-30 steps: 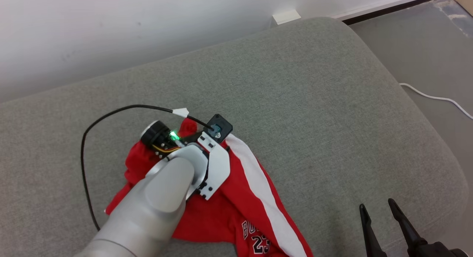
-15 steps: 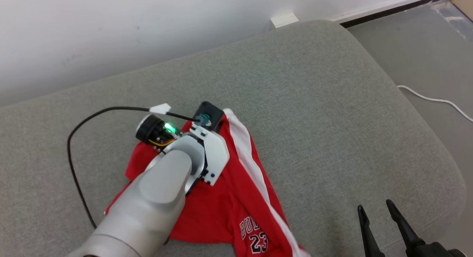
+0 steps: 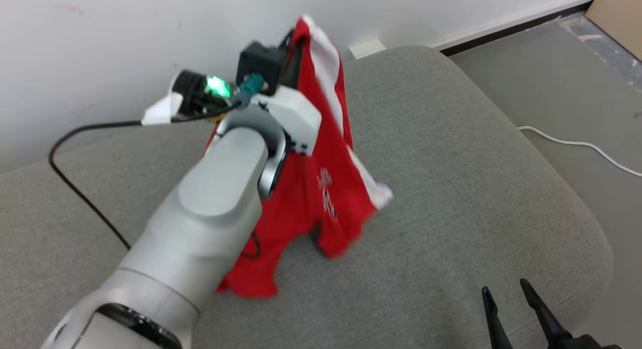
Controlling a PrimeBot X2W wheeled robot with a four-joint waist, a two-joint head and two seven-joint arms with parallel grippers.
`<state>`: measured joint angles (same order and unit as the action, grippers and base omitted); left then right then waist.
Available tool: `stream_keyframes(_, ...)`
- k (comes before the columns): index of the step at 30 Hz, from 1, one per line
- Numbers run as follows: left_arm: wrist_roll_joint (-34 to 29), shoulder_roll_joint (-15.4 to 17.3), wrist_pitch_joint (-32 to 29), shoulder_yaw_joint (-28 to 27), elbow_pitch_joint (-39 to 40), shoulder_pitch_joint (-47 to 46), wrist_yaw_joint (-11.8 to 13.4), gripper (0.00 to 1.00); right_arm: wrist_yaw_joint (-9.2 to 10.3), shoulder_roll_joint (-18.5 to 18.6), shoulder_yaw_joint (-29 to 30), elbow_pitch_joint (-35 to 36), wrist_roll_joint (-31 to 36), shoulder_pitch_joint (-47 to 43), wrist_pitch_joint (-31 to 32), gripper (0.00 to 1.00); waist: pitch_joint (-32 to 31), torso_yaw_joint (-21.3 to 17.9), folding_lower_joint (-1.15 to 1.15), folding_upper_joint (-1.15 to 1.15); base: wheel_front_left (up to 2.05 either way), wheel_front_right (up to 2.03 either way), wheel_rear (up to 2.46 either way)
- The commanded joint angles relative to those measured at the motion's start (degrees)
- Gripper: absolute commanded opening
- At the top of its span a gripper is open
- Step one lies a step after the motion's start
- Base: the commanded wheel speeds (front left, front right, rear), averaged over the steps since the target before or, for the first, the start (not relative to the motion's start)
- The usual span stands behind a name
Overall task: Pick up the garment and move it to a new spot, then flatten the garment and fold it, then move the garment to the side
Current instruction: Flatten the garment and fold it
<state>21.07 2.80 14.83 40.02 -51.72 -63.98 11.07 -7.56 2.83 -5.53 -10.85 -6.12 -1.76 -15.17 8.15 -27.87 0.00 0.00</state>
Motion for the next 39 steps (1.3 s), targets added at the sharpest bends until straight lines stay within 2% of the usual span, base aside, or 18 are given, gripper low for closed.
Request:
stream_keyframes(1,-0.5,0.2,0.3,-1.1,2.5,-1.7,1.2,0.0,0.15,0.1,0.0,0.0,0.3,-0.6,0.0,1.0,-0.4,-0.5,0.0,0.0,0.0,0.0,0.0)
stream_keyframes(5,-3.1,0.9,0.3,-5.7,11.8,-1.2,3.9,0.0,0.15,0.1,0.3,0.2,0.3,-0.5,0.0,1.0,-0.3,-0.7,0.0,0.0,0.0,0.0,0.0)
stream_keyframes(8,-4.9,0.8,0.3,-8.4,17.2,1.9,3.9,0.0,0.15,0.1,0.9,0.4,0.1,-0.4,0.0,1.0,-0.1,-0.2,0.0,0.0,0.0,0.0,0.0)
stream_keyframes(14,-4.7,0.4,0.3,-12.7,27.3,13.8,1.4,0.0,0.15,0.1,2.6,0.8,-0.1,-1.1,0.0,1.0,0.1,2.8,0.0,0.0,0.0,0.0,0.0)
stream_keyframes(20,-4.0,0.2,0.3,-13.9,34.5,30.1,-2.5,0.0,0.15,0.1,3.7,0.9,0.8,-1.8,0.0,1.0,-0.5,7.7,0.0,0.0,0.0,0.0,0.0)
stream_keyframes(24,-5.3,0.2,0.3,-14.1,35.8,40.2,-4.6,0.0,0.15,0.1,4.2,0.9,1.4,-2.0,0.0,1.0,-0.9,11.2,0.0,0.0,0.0,0.0,0.0)
stream_keyframes(29,-6.2,0.2,0.3,-16.5,35.4,49.6,-6.0,0.0,0.15,0.1,4.4,0.9,2.0,-3.0,0.0,1.0,-1.7,14.7,0.0,0.0,0.0,0.0,0.0)
stream_keyframes(33,-6.1,0.2,0.3,-17.9,35.1,54.1,-6.3,0.01,0.15,0.2,4.6,0.8,2.5,-3.4,0.0,1.0,-2.1,16.3,0.0,0.0,0.0,0.0,0.0)
stream_keyframes(36,-6.3,0.2,0.3,-19.5,34.8,57.7,-6.0,0.07,0.15,0.1,4.8,0.8,2.4,-4.1,0.0,1.0,-2.6,17.6,0.0,0.0,0.0,0.0,0.0)
stream_keyframes(37,-6.2,0.2,0.3,-20.1,34.8,58.8,-5.7,0.19,0.15,0.1,4.9,0.8,2.5,-4.4,0.0,1.0,-2.8,18.0,0.0,0.0,0.0,0.0,0.0)
stream_keyframes(38,-5.8,0.2,0.3,-20.4,34.9,60.0,-5.7,0.41,0.15,0.1,5.0,0.8,2.7,-4.6,0.0,1.0,-3.1,18.3,0.0,0.0,0.0,0.0,0.0)
stream_keyframes(39,-6.0,0.2,0.3,-20.1,34.6,61.1,-6.0,0.78,0.15,0.1,5.1,0.8,2.7,-4.8,0.0,1.0,-3.4,18.7,0.0,0.0,0.0,0.0,0.0)
